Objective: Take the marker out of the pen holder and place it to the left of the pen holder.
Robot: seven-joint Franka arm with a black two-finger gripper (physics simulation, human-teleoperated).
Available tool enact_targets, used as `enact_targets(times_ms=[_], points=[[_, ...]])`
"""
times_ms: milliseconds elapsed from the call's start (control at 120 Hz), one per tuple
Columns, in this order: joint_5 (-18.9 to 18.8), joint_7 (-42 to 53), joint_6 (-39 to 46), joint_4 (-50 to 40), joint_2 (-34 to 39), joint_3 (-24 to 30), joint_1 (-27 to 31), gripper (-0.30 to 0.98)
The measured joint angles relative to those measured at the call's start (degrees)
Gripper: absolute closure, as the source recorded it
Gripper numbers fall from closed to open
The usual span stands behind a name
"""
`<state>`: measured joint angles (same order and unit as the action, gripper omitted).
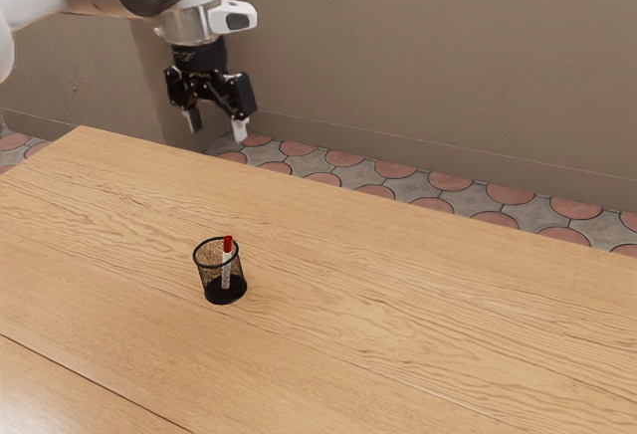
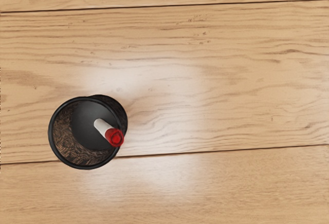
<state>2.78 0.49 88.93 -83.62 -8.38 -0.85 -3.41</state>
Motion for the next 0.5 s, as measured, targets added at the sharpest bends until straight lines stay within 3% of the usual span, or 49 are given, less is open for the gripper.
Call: enact_targets(times_ms=[167, 300, 500], points=[[-0.22, -0.13, 1.08, -0.84, 0.58, -0.44, 2.66, 0.0], [-1.55, -0.29, 1.54, 0.37, -9.37, -0.62, 1.87, 0.0], [-4.97, -0.45, 1.69, 0.22, -17.89, -1.15, 0.53, 0.02]])
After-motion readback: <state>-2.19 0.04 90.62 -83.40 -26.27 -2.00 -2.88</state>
